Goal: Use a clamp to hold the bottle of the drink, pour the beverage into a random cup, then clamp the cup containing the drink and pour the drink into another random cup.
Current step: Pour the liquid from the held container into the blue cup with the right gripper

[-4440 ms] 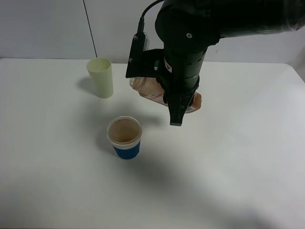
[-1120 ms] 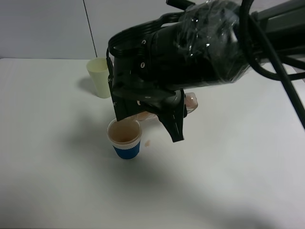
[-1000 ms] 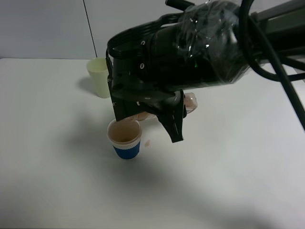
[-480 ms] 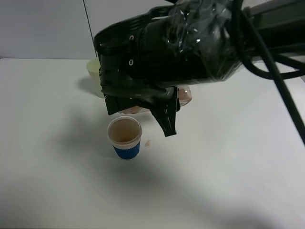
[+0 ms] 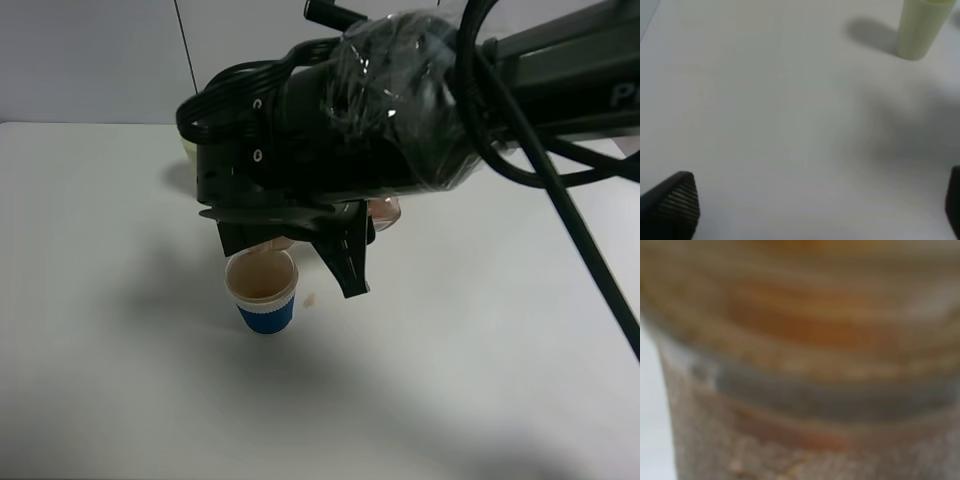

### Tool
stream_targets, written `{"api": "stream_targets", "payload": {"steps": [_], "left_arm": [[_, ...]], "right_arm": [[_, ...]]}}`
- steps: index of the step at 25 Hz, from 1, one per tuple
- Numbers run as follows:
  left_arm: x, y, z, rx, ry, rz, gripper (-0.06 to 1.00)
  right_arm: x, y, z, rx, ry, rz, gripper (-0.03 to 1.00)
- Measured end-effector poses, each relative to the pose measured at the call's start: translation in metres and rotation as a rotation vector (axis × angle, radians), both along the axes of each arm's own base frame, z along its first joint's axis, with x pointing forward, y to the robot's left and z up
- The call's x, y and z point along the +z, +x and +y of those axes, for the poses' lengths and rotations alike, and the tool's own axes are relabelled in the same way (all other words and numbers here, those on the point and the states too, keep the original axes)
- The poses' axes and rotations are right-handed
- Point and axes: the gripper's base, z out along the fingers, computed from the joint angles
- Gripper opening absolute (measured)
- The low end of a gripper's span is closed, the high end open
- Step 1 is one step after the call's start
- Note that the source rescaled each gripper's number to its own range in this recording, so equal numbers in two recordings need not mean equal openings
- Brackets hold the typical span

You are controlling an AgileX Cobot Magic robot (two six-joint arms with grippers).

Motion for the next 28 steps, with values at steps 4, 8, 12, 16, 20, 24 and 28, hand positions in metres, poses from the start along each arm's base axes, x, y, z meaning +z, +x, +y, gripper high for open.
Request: {"api": "stream_targets", "payload": {"steps": [4,8,12,16,20,24,28], "left_arm": [[0.0000,0.0000,0.0000,0.000,0.000,0.000,1.00],[0.0000,0.0000,0.0000,0.000,0.000,0.000,1.00],[0.0000,0.0000,0.0000,0.000,0.000,0.000,1.00],[0.0000,0.0000,0.0000,0.000,0.000,0.000,1.00],[0.0000,0.0000,0.0000,0.000,0.000,0.000,1.00],[0.0000,0.0000,0.0000,0.000,0.000,0.000,1.00],[0.0000,0.0000,0.0000,0.000,0.000,0.000,1.00]], "right_arm": [[0.0003,0.0001,0.0001,0.013,-0.010,0.000,0.01],[0.0009,0.0009,0.0001,0.039,-0.031,-0.004,0.01],[0.0023,0.0026,0.0000,0.059,-0.048,-0.022,0.01],[0.0029,0.0022,0.0004,0.071,-0.061,-0.027,0.01],[0.0033,0.0016,0.0010,0.094,-0.079,-0.026,0.01],[0.0035,0.0018,0.0010,0.102,-0.085,-0.027,0.01],[0.0040,0.0025,0.0010,0.121,-0.100,-0.031,0.01]]}}
